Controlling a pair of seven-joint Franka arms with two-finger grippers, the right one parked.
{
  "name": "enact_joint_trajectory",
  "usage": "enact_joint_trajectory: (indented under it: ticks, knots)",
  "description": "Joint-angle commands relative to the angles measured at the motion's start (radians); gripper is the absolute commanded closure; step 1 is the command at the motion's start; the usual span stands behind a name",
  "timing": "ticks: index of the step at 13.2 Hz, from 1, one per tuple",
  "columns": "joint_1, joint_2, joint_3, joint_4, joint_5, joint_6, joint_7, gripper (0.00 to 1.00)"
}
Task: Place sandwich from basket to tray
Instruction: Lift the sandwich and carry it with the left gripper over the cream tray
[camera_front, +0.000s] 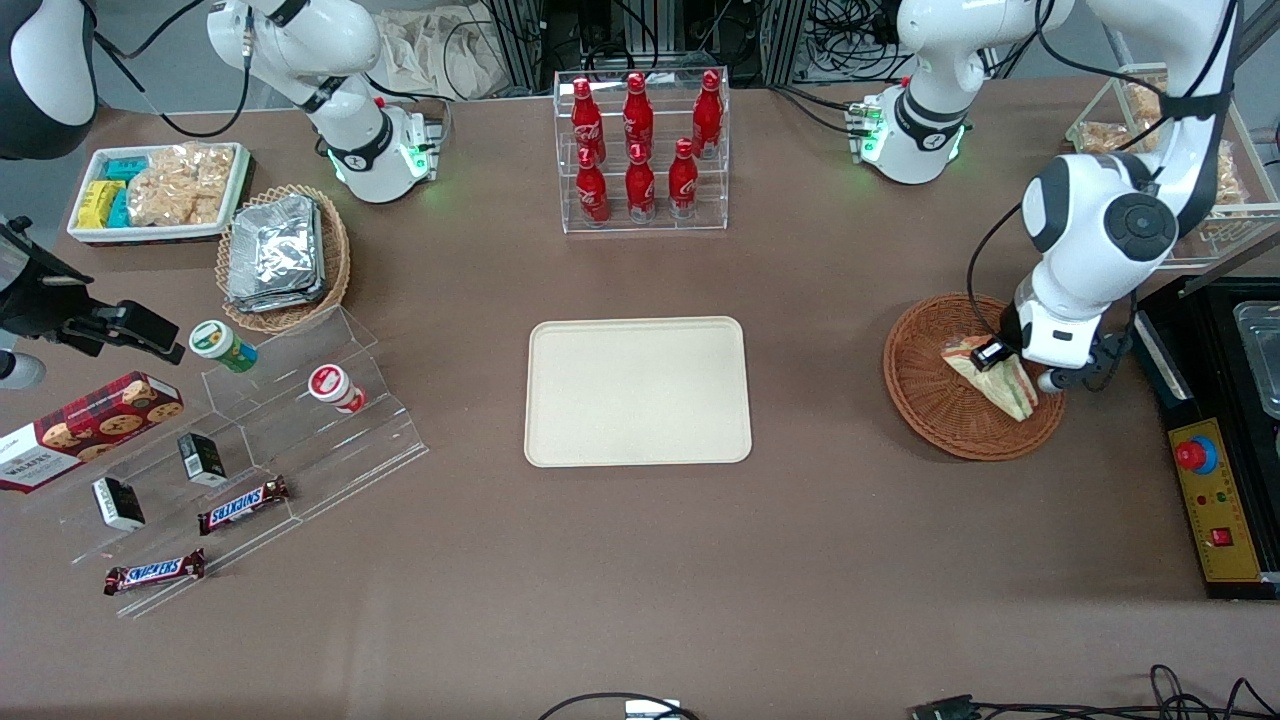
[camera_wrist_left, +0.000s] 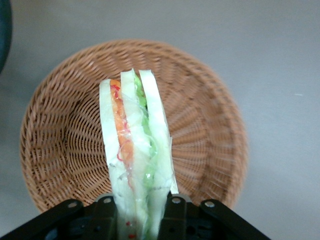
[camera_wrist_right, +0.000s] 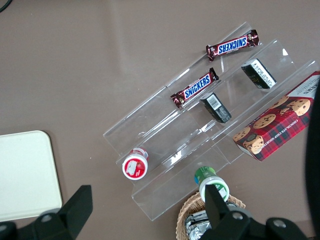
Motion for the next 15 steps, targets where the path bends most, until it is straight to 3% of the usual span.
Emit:
enact_joint_trajectory:
  ticks: [1,3,12,15]
  knots:
    - [-0.003,-0.015,-0.049,0.128,0.004,-0.170,0.073,1.00]
    - [-0.003,-0.006,-0.118,0.220,0.003,-0.278,0.098,1.00]
    - [-0.012,0.103,-0.436,0.350,0.004,-0.281,0.057,1.00]
    - [-0.092,0.152,-0.451,0.363,0.061,-0.272,0.030,1.00]
